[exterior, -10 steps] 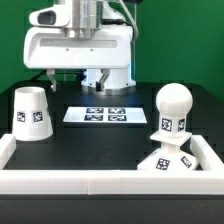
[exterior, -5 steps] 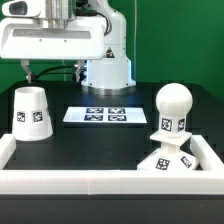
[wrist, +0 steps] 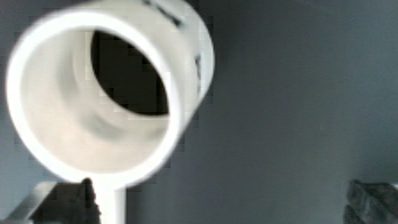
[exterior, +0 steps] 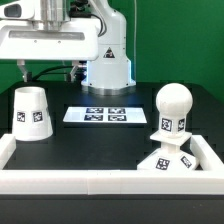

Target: Assemble lamp

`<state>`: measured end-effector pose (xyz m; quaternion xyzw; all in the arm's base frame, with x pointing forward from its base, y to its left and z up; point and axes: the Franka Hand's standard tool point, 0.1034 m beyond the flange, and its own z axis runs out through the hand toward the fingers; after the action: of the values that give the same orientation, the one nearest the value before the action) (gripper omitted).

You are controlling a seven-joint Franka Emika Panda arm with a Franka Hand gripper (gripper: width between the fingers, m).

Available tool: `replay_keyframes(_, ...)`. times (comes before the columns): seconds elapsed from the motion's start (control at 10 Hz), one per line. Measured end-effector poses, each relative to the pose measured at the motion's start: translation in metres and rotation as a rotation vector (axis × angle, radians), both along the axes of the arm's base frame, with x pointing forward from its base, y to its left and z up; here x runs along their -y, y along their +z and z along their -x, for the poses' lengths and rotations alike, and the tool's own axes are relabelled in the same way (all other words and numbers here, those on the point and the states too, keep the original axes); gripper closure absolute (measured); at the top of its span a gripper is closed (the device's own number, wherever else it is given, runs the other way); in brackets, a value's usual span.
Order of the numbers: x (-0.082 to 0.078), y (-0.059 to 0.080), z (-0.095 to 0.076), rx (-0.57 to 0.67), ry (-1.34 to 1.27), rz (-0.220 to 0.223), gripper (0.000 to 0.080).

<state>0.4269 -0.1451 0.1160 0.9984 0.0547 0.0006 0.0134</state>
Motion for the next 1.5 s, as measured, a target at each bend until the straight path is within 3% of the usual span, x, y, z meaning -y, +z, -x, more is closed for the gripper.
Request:
replay_keyframes(0.5,0.005,-0.011,0.006,-0.005,0.006,0.001,0.0101)
replay_keyframes(1.0,0.009,-0.034,0.014,-0.028,-0.003,0.019,0.0101)
replay_keyframes(1.3,0.006,-0.037,0.015,-0.036,0.003,0.019,0.0101)
replay_keyframes(1.5,0.006,-0.037,0.015,-0.036,0.003,0.019,0.0369)
